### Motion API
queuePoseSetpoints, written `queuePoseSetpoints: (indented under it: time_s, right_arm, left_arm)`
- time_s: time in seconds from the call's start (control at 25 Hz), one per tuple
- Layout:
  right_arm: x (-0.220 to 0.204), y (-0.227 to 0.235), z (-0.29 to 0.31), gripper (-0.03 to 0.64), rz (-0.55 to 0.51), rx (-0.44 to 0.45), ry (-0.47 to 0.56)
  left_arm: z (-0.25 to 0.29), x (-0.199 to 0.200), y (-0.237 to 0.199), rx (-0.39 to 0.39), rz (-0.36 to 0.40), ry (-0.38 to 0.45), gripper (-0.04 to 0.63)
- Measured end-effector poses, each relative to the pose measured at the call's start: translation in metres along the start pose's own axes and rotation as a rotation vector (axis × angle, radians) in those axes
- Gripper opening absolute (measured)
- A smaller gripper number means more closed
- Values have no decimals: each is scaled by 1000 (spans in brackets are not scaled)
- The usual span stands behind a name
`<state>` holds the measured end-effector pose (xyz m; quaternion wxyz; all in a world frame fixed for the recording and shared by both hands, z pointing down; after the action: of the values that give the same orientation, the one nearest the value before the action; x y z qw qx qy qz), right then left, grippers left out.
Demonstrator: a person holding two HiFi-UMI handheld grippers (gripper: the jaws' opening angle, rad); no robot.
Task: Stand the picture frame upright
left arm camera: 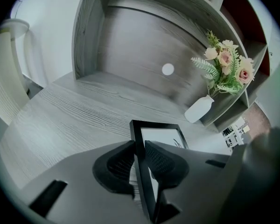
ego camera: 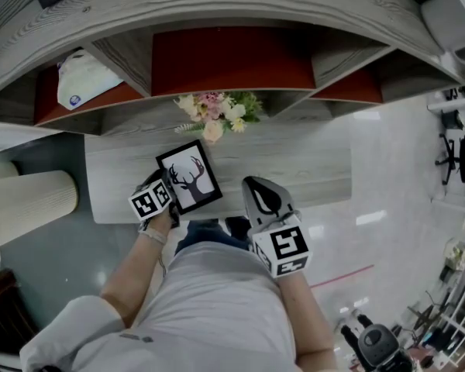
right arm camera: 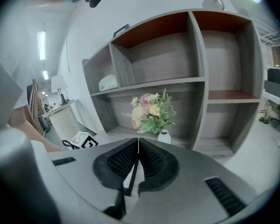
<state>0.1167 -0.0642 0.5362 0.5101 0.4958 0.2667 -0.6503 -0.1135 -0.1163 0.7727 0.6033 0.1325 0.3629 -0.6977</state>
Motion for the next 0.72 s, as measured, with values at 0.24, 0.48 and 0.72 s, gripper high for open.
queuePoseSetpoints:
  time_s: [0.24,0.48,0.72]
  right_arm:
    - [1,0,3,20,-7,16,0]
    - [2,-1,9,20,-22,45,5]
    - [3,-4,18,20,-25,70,8]
  left_arm:
    - [-4,13,8,-60,9,50,75]
    - [-11,31,16,-117,49,125,75]
    - [-20,47,25,-175,83,190,74]
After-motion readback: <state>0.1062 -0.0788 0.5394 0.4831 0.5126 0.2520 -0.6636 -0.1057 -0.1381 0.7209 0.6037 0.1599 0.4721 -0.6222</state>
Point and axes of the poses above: the fingertips, and each gripper's own axes: z forward along the fingers, y to its right, x out of its top, the point moved 1 cm from there along -z, backward along the fingers, and after that the axes turned 11 degrees about y, right-handed, at the moved point
